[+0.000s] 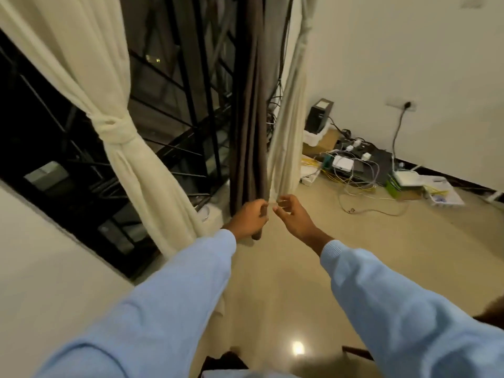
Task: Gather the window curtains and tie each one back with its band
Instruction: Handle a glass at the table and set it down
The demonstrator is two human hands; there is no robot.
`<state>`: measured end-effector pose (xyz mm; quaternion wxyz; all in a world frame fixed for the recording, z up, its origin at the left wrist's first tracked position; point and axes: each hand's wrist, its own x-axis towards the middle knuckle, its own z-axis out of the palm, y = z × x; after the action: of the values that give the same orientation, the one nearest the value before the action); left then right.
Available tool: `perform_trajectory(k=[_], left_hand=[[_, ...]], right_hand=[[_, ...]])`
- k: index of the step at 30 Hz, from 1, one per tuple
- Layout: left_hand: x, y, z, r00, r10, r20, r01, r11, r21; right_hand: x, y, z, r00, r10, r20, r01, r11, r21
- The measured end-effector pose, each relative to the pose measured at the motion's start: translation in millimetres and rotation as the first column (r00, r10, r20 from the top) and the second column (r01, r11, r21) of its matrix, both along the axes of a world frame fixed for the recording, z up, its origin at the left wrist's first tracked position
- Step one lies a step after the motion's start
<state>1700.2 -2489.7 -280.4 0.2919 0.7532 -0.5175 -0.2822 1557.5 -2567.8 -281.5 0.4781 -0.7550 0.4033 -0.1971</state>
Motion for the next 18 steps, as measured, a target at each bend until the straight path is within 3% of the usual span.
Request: perform_trajectory(k=[8,18], left_hand=[[92.4,3.4,-37.9,0.969,0.24,-0.058,-0.236,0.969,0.069],[200.8,-75.5,-110.0,0.942,0.309,-0.132,-0.278,0.937,0.21]], right_hand=[[105.4,-20.0,-35.9,0.982,0.19,-0.018,-0.186,0.975,0.117],[214.0,-86.7,-91.3,0.967,0.222,-0.128,-0.189,0.955,0.231]])
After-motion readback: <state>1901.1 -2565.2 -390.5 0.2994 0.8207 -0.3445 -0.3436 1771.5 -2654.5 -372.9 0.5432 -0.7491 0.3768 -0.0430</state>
